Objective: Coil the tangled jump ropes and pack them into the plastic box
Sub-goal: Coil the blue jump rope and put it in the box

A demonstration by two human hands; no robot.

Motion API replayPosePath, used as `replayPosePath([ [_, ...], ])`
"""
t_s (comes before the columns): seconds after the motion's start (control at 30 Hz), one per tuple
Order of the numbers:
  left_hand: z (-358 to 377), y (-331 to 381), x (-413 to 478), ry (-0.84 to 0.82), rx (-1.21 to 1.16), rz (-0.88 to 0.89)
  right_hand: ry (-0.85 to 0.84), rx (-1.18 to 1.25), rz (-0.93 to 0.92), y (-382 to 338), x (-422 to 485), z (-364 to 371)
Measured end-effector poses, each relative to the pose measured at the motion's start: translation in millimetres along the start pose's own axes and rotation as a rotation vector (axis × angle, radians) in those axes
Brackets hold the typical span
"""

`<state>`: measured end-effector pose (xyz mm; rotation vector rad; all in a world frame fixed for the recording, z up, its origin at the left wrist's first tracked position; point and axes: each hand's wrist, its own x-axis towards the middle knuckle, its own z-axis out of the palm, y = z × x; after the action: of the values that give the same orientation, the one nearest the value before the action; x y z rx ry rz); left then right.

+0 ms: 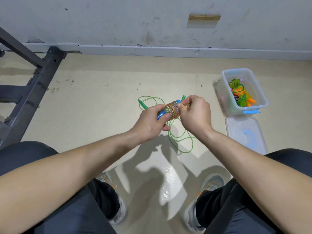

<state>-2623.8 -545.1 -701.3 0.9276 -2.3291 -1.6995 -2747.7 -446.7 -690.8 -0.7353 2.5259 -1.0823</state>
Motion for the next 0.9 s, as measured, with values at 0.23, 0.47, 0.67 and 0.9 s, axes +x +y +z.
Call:
replayPosePath([
  [0.23, 14, 0, 2, 0.131, 0.257, 0.036, 0.063, 0.191, 0.163, -4, -9, 15],
  [0.47, 21, 6, 15, 0.206, 0.279, 0.01, 0.141, 0.407, 0.299, -11, -2, 23],
  [0.67, 22, 5, 25, 0.218, 0.232, -0.05, 0.109, 0.383, 0.24, -9, 3, 22],
  [0.9, 15, 3, 31, 0.188, 0.216, -0.129, -0.015, 0.396, 0.263, -8, 2, 24],
])
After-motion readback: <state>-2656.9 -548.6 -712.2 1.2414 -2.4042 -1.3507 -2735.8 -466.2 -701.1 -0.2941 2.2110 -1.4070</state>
